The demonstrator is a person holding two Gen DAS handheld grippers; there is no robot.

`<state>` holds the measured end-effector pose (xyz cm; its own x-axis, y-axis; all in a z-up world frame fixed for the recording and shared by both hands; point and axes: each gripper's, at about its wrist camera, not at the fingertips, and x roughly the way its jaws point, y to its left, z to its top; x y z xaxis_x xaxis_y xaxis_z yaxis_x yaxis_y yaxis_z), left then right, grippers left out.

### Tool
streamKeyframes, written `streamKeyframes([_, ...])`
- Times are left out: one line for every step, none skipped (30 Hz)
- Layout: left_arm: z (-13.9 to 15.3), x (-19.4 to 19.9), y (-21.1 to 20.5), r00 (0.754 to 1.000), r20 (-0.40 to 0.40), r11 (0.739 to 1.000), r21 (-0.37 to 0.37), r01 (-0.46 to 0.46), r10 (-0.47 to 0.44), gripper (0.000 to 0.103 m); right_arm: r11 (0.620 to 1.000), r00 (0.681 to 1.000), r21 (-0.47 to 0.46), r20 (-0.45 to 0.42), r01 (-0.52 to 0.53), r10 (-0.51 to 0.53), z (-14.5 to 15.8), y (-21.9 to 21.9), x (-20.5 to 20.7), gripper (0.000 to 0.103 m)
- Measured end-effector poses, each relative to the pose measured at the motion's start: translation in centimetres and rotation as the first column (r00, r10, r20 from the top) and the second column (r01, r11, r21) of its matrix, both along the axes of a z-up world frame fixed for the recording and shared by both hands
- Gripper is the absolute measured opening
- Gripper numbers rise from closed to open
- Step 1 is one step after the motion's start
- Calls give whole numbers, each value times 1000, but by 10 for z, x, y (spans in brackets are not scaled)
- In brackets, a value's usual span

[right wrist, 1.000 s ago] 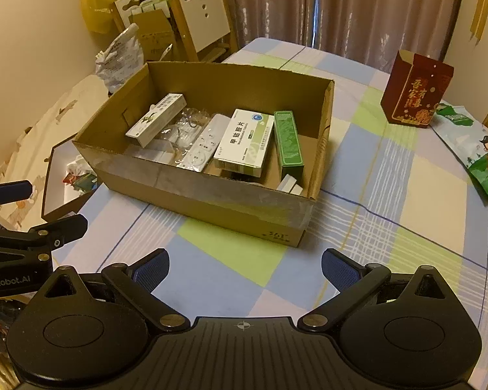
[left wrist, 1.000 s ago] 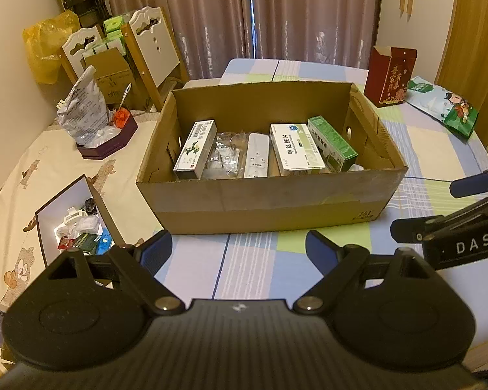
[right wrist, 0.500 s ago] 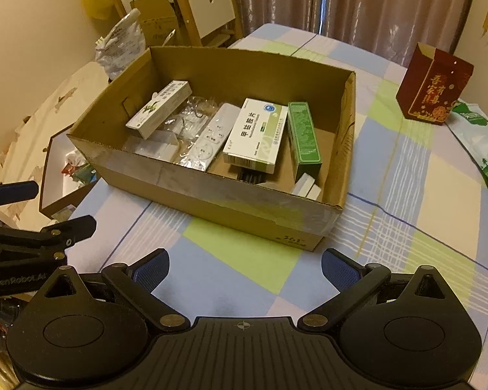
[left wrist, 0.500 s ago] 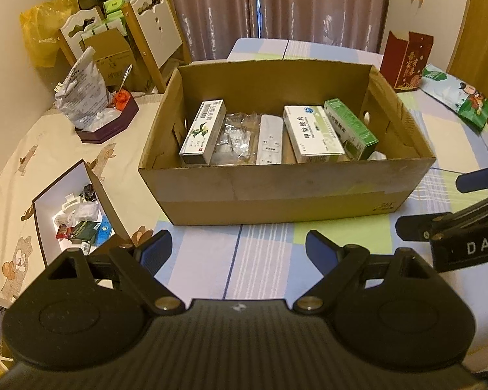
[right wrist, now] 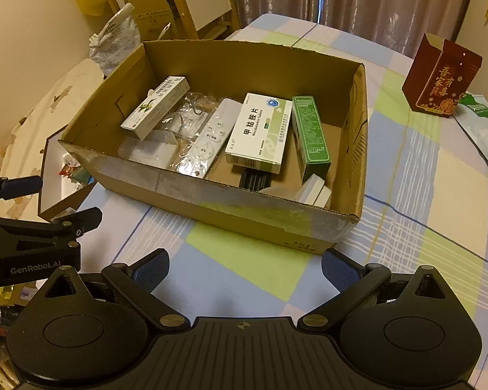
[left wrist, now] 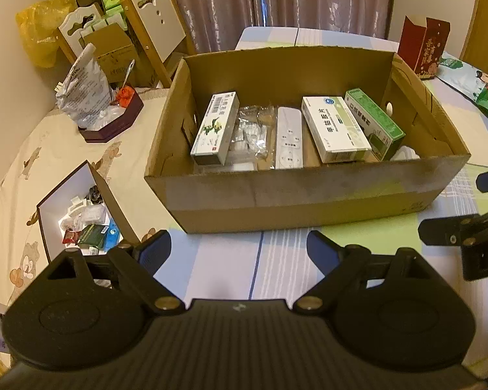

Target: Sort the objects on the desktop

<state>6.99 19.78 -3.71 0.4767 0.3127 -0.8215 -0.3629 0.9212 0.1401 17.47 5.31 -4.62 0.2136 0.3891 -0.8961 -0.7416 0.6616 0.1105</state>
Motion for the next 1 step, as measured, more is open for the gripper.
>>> streamKeyframes([1,0,0,1000,5,1000,3,2,-3,88,1000,1000,2,-2,0,0,0,0,0,102])
